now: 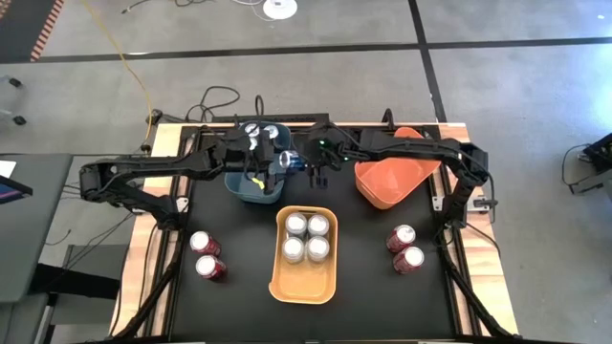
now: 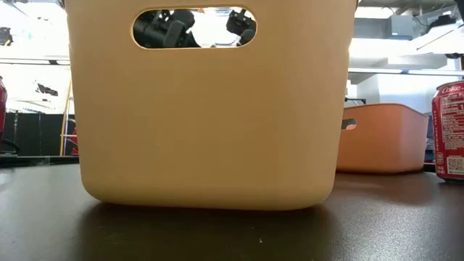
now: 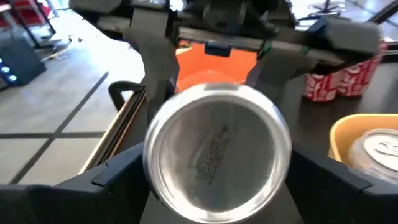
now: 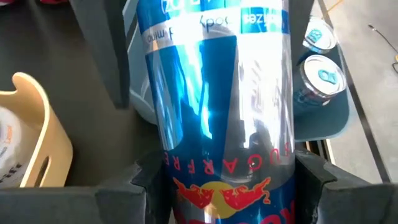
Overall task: Sort soda cans
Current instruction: Put the blue soda can into the blue bin
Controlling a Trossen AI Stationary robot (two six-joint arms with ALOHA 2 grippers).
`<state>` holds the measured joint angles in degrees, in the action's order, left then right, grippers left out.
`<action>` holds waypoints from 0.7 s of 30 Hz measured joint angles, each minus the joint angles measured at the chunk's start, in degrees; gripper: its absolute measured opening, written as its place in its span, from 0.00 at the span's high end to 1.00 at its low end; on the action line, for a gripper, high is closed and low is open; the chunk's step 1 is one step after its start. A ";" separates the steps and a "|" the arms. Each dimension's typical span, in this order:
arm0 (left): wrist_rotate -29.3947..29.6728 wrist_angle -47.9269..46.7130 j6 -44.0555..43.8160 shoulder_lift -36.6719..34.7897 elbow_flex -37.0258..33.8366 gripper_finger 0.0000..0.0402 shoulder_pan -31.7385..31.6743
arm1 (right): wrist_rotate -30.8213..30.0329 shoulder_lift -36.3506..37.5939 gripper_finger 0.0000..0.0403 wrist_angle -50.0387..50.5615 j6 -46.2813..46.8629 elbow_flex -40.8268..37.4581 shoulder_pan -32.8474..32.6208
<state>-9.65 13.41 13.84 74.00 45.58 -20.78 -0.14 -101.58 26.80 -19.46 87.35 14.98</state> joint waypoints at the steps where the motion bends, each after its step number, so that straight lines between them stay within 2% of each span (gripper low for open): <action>1: 0.47 0.21 -0.15 0.10 0.00 0.20 0.00 | 0.00 0.00 0.42 -0.08 0.14 0.02 0.04; 4: 0.72 1.25 -0.16 -0.05 -0.02 0.24 -0.02 | -0.08 0.04 0.42 0.32 0.33 0.12 -0.24; 11: 0.76 2.29 0.10 -1.03 -0.02 0.40 0.02 | -0.06 0.07 0.42 1.22 1.22 0.13 -0.33; 16: 0.83 2.27 -0.18 -1.01 -0.02 0.41 0.02 | 0.02 0.07 0.41 1.15 1.45 0.11 -0.33; 21: 0.86 1.71 -1.91 -3.05 -0.15 0.41 -0.35 | 1.84 0.19 0.34 1.62 3.20 0.28 -0.35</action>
<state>-8.79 15.12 11.92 70.95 45.43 -21.12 1.70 -101.39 28.42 -16.26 87.64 14.64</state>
